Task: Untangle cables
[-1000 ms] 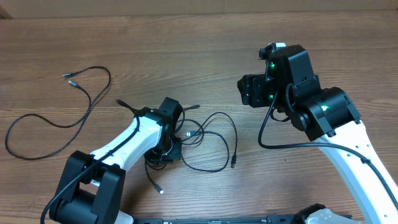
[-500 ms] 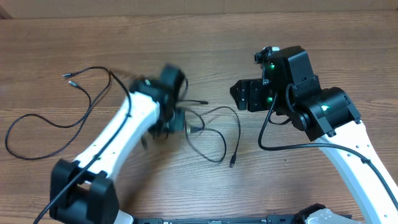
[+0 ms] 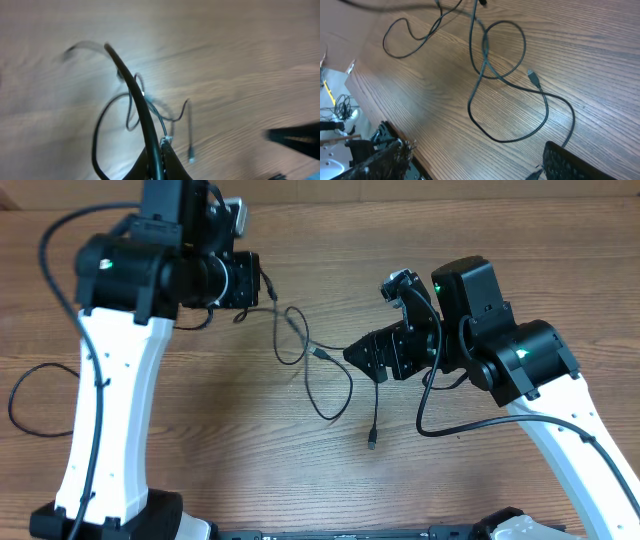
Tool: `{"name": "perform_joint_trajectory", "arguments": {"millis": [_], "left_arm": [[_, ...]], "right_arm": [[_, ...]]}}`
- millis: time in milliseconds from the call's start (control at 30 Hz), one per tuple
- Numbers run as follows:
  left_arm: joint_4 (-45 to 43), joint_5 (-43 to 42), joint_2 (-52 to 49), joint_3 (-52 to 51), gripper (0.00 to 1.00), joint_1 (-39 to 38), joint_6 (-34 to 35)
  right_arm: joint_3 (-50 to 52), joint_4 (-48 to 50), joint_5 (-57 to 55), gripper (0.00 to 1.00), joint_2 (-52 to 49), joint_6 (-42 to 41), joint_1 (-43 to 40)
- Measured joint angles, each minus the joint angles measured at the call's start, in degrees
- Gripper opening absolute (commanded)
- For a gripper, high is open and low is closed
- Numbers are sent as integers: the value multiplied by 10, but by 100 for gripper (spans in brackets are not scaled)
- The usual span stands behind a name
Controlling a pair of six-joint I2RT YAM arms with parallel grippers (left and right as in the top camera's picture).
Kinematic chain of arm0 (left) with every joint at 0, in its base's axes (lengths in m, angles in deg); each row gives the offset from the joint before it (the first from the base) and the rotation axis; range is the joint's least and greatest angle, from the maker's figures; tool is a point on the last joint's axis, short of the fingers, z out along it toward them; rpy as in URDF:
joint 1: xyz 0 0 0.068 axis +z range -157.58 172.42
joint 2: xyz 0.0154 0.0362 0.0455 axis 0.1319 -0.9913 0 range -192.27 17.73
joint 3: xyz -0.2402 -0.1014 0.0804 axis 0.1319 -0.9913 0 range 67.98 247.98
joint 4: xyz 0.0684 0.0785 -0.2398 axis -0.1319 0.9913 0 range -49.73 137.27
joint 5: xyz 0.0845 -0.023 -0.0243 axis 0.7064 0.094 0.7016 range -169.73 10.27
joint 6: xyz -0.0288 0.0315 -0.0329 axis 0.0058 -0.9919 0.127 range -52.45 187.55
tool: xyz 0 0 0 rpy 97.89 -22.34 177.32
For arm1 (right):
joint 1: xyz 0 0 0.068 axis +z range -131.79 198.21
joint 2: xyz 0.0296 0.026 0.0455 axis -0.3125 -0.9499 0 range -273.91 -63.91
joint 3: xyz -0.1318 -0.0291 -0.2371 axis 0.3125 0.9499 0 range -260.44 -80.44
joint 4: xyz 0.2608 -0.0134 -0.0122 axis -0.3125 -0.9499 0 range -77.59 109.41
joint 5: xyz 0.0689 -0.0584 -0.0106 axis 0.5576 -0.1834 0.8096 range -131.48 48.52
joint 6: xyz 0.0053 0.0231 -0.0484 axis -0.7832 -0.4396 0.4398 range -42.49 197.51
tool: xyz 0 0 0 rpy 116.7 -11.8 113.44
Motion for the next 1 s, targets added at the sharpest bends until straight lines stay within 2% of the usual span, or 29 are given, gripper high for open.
{"name": "perform_joint_trajectory", "arguments": {"millis": [167,367,733,1000], "left_arm": [[-15,-37,0,102,4,0,2],[-42,-63,0,170,4,0,39],[-114,-106,0,249,4,2,99],[-140,-117,0,253,4,2,135]], "right_arm": [[0,3,7,83,-30,7,0],[0,21,11,83,-82,22,0],[0,80,68,84,-108,34,0],[0,107,133,83,-108,35,3]]}}
